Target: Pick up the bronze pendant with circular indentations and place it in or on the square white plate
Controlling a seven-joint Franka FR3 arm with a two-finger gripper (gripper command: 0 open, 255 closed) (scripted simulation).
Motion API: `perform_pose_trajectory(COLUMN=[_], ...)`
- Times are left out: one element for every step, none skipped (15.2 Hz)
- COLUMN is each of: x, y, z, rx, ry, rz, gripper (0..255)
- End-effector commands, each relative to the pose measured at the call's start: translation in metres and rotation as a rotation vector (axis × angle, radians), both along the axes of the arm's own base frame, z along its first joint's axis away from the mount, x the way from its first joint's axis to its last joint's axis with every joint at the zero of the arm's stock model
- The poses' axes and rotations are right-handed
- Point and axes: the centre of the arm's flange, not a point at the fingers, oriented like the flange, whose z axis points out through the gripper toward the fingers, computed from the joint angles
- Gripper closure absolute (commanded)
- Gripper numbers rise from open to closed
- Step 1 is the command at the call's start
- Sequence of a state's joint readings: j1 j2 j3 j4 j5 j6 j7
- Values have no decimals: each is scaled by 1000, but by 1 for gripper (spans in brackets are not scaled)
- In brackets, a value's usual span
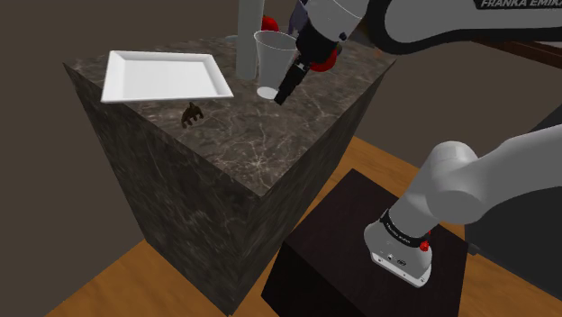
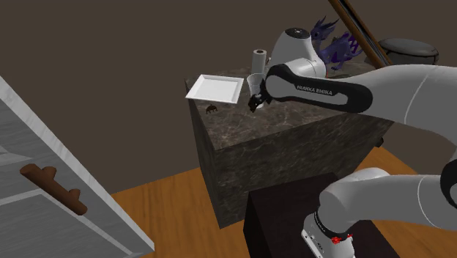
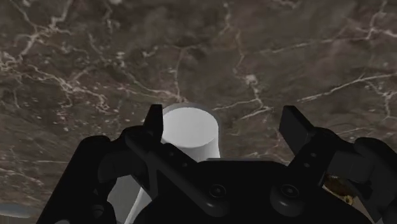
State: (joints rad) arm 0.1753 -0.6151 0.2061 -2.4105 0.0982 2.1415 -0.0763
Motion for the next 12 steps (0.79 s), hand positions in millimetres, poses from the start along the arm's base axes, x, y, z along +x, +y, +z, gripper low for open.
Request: perform_pose_trajectory(x=[4,6,8,9,10,12,12,13,14,14,14,14], y=[24,36,48,59,71,83,95,107,119,131,143,155], z=[-1,-1,-2,-2,-3,-3,-4,-4,-4,-5,-5,-6], rx=[1,0,0,0,0,-1,-1,-1,-2,-2,-2,-2], ry=[-34,-51,-67,-84,-100,-116,-133,-149,-166,-182,-199,-215], rz=[33,49,65,81,97,112,128,144,160,176,192,208], gripper=[0,0,0,0,0,0,0,0,0,0,0,0])
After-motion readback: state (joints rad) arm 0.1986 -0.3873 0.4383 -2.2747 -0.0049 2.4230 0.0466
